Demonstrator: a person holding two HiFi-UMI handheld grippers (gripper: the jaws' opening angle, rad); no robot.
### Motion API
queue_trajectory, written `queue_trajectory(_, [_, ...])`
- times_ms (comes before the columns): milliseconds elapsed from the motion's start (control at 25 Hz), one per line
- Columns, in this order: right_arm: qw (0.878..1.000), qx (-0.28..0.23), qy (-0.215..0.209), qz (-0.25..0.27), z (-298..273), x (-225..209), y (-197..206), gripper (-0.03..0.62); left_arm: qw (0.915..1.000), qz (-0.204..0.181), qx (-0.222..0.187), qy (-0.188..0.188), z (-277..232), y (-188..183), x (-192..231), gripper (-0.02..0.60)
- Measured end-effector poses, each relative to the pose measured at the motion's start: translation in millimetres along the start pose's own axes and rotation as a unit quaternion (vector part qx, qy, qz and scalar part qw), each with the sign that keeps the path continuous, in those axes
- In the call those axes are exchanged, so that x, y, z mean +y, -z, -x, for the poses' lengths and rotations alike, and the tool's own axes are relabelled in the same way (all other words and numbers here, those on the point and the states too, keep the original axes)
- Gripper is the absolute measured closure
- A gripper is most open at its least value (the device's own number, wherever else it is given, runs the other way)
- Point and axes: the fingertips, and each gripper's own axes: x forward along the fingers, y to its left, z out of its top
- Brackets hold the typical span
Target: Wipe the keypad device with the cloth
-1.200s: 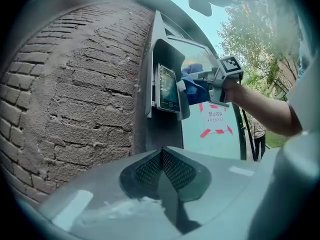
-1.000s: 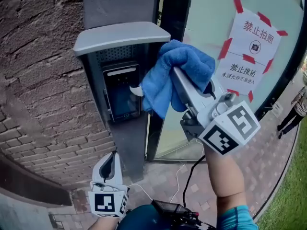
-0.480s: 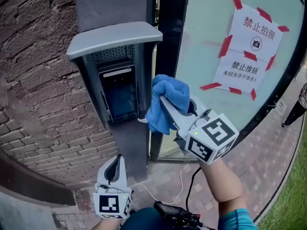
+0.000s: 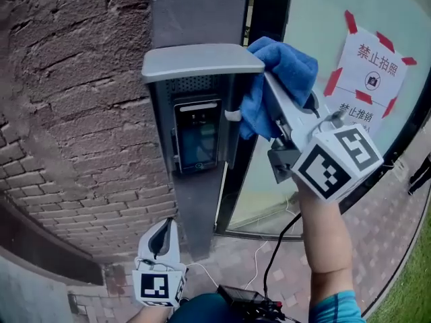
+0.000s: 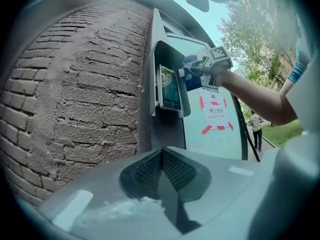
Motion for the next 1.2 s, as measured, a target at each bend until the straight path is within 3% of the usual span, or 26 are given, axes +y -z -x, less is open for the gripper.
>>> queue_trajectory(120, [1.000, 0.000, 0.002, -0.002, 3.9, -1.3, 5.6, 0.548, 1.0000, 0.000, -0.001, 0.001, -0.8, -0.1, 1.5, 0.577])
queue_trajectory(440, [0.995, 0.099, 0.006, -0.018, 44.1, 16.9, 113.5, 0.548, 0.9998, -0.008, 0.001, 0.017, -10.6, 5.5, -3.4, 0.577])
queue_trajectory(640, [0.992, 0.125, 0.007, -0.034, 49.9, 21.3, 137.8, 0.548, 0.9996, -0.011, 0.000, 0.027, -13.9, 2.3, -9.6, 0.577])
queue_trajectory(800, [0.994, 0.103, 0.012, -0.024, 41.4, 17.3, 108.9, 0.548, 0.9996, -0.008, 0.002, 0.027, -9.9, 7.9, -8.8, 0.577])
queue_trajectory(1000, [0.999, 0.035, 0.024, 0.014, 17.2, 8.4, 29.5, 0.548, 1.0000, 0.002, 0.001, 0.008, -2.5, 11.1, 2.8, 0.577])
queue_trajectory(1200, [0.999, 0.001, 0.027, 0.041, 2.4, -2.6, -33.0, 0.548, 0.9999, 0.004, 0.011, 0.010, 2.7, 17.9, 4.7, 0.577])
